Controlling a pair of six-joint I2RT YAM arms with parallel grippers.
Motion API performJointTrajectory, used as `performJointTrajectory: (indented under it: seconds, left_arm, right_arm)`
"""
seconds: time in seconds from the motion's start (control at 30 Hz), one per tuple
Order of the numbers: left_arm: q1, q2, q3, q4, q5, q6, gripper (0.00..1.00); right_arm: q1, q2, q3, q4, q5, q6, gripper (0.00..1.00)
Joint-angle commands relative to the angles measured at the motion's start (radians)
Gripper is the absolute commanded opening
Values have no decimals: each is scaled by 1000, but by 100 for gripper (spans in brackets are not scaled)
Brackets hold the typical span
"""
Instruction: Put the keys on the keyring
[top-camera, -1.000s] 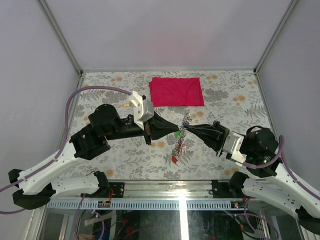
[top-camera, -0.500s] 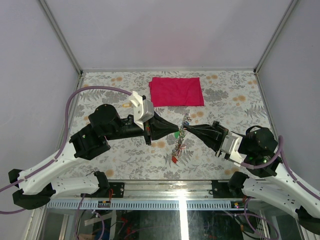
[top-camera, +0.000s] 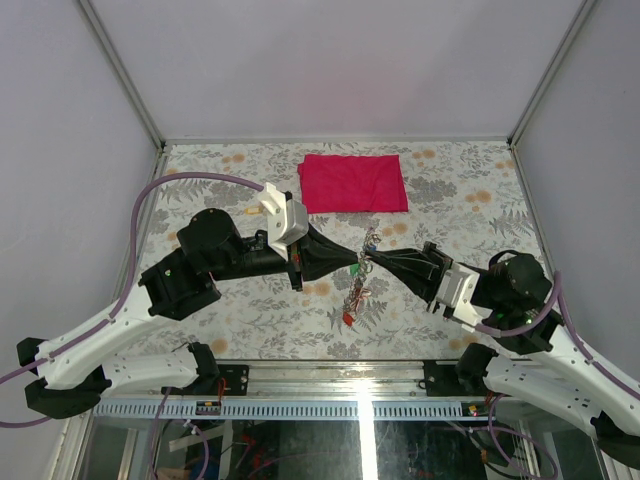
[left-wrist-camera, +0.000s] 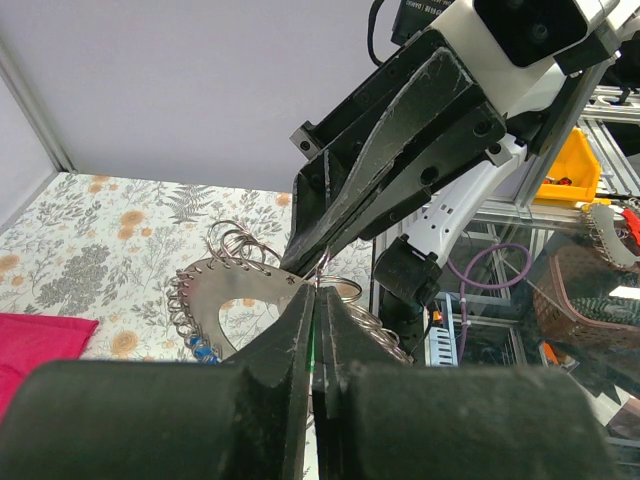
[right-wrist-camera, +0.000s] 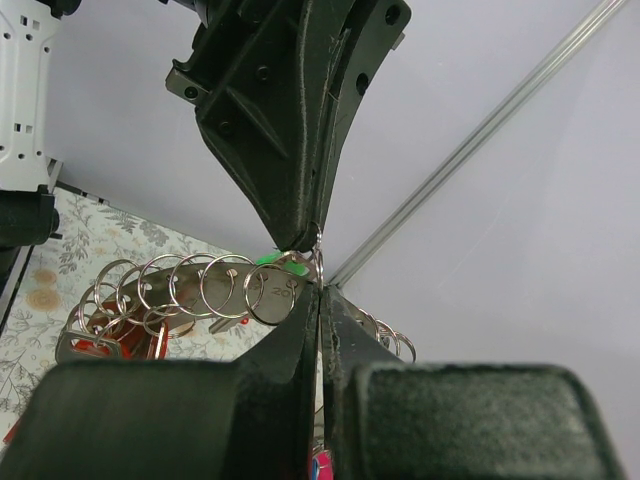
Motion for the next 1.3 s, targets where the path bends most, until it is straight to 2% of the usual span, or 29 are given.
performJointTrajectory:
  seconds: [0.0,0.37,0.83,1.03,1.27]
  left_arm:
    - [3,-2,11,67,1,-12,0]
    - [1,17,23,49,-6,-9,0]
    - [2,106,77,-28,-220,-42,0]
    - [1,146,101,-51,-243,-50,0]
    - [2,181,124,-86,-250,-52,0]
  right_arm:
    - [0,9,27,52,17,-12,0]
    - [1,35,49,61,57,42,0]
    - [1,98,86,-11,275,94,0]
    - [0,123,138,-109,341,133,0]
    - [1,132,156,-134,370,184,0]
